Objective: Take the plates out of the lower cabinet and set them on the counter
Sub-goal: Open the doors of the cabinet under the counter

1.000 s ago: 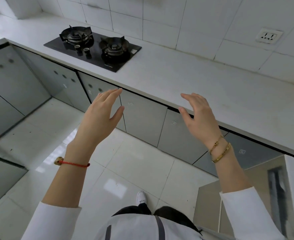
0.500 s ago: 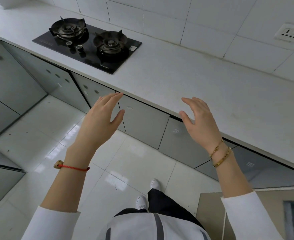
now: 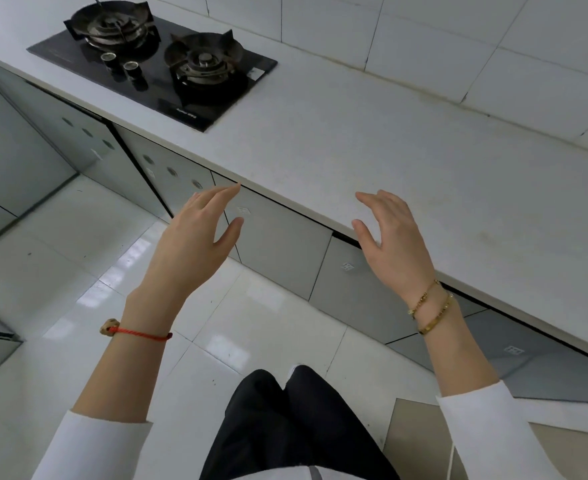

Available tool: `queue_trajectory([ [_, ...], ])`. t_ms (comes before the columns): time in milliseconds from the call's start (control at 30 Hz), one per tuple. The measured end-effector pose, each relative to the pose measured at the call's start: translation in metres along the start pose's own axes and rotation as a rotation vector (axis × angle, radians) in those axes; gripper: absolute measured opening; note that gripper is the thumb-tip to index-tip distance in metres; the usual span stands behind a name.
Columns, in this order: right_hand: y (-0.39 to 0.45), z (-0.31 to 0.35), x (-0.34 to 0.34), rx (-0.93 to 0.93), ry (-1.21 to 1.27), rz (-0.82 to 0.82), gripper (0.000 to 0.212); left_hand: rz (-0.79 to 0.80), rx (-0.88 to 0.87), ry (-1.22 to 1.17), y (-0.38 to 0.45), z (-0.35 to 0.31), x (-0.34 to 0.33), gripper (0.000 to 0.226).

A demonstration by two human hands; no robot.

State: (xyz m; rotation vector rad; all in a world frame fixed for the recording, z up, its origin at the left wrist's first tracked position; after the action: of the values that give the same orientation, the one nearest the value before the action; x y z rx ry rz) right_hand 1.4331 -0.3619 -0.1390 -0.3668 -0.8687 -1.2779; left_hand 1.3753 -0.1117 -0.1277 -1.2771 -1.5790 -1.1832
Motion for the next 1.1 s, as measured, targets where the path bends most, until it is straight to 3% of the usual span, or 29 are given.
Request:
queue_trajectory([
  [367,-0.022,-0.104,-0.123,0.099,-0.053,-0.057,0.040,-0.063,-0.041,0.032,-0.014,0.049,-0.165,0.045],
  [667,-0.029,-0.166,-0.187,0.290,-0.128,-0.286,0.041,-0.198,-0.147,0.028,-0.006,0.071,-0.299,0.045],
  [867,-0.039,-0.184,-0.207,0.358,-0.144,-0.384,0.041,-0.280,-0.203,0.040,-0.004,0.074,-0.334,0.046],
  [1100,-0.039,-0.184,-0.208,0.390,-0.162,-0.435,0.041,-0.358,-0.288,0.003,0.008,0.051,-0.331,0.046],
])
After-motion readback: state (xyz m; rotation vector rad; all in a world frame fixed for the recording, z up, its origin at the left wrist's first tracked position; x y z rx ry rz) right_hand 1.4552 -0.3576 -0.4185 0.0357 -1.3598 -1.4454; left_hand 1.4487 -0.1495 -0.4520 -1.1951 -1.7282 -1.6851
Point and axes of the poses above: each hand's wrist, its own y-axis towards the middle knuckle, its own x-axis out of the back of the hand, z = x × y, the point moved 9 cm from there along y, towards the middle knuckle, and after that the axes turned 10 degrees about y, right-handed, at the moved point
